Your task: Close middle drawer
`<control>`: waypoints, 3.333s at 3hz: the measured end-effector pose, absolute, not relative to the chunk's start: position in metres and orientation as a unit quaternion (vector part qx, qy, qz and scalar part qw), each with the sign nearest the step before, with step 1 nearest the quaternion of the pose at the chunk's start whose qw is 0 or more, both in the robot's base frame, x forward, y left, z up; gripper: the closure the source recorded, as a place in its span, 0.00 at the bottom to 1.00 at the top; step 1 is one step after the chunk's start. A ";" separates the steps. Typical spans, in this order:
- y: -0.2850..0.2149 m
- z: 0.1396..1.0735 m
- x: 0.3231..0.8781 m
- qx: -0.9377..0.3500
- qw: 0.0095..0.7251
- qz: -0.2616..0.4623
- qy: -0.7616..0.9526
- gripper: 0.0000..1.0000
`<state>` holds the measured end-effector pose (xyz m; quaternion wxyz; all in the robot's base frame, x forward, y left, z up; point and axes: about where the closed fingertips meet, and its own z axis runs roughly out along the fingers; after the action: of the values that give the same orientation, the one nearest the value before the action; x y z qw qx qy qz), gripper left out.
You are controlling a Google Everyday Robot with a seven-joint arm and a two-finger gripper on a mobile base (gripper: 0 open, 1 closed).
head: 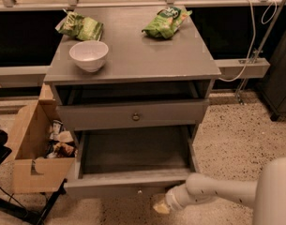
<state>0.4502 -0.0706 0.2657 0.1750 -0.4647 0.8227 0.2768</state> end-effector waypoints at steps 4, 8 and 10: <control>-0.069 0.266 0.527 -0.462 0.175 0.272 0.826 1.00; -0.070 0.266 0.660 -0.482 0.209 0.265 0.809 1.00; -0.068 0.266 0.629 -0.490 0.191 0.271 0.806 1.00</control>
Offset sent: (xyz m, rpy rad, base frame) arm 0.1124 -0.0093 0.0174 -0.0457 0.0185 -0.0411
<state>0.6288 -0.0680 0.2655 0.1912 -0.4903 0.8060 0.2710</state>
